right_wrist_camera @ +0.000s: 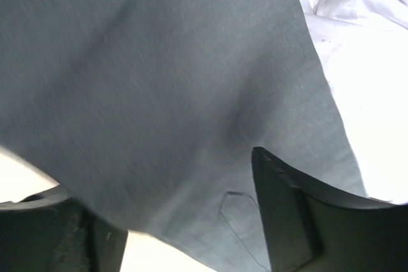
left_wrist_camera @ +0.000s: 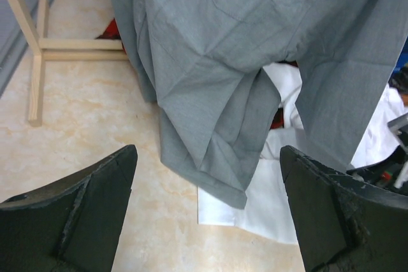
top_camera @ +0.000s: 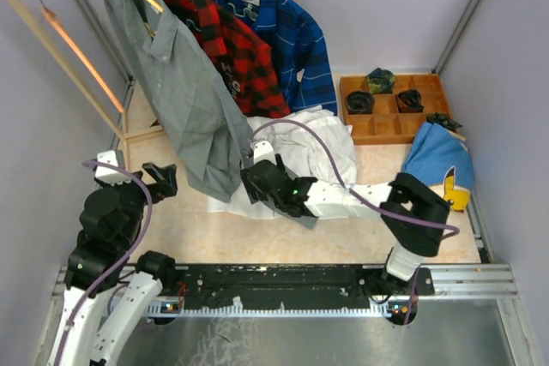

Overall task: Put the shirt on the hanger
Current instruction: Adjust the shirt at the center of the board.

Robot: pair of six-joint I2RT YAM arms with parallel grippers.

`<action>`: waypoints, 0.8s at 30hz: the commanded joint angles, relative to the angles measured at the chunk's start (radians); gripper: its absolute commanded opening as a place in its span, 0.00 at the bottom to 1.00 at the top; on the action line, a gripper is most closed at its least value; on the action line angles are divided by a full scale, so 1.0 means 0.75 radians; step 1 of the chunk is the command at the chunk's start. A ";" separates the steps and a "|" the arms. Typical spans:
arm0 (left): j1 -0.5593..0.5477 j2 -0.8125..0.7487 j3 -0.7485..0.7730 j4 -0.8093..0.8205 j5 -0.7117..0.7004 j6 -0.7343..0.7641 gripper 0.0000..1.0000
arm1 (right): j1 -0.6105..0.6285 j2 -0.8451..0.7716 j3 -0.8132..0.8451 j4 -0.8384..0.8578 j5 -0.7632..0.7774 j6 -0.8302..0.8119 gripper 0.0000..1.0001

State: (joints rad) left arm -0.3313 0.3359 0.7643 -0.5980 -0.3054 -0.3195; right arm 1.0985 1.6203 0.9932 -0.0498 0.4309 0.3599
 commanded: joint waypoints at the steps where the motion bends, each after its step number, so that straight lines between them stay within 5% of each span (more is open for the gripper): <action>1: 0.000 -0.068 0.016 -0.020 -0.070 -0.020 0.98 | 0.016 0.149 0.153 0.090 0.240 0.111 0.49; 3: -0.001 -0.082 0.046 -0.037 -0.089 -0.026 0.97 | 0.018 0.214 0.220 0.065 0.240 0.111 0.26; 7: -0.002 -0.092 0.146 -0.089 -0.106 -0.022 0.97 | 0.053 0.278 0.388 0.041 0.151 0.067 0.00; 16: -0.001 -0.107 0.394 -0.167 -0.156 -0.001 0.95 | 0.094 0.431 0.881 0.483 -0.700 0.089 0.00; 20: -0.002 -0.119 0.435 -0.165 -0.145 -0.008 0.94 | 0.085 0.520 1.155 0.458 -0.734 0.057 0.00; 24: 0.000 -0.119 0.418 -0.188 -0.128 -0.011 0.94 | 0.030 0.542 1.140 0.412 -0.605 0.026 0.04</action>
State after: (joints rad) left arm -0.3313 0.2512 1.0775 -0.7010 -0.4049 -0.3252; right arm 1.1603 2.0083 1.8301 0.2279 -0.0521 0.4114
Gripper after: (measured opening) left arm 0.943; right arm 0.010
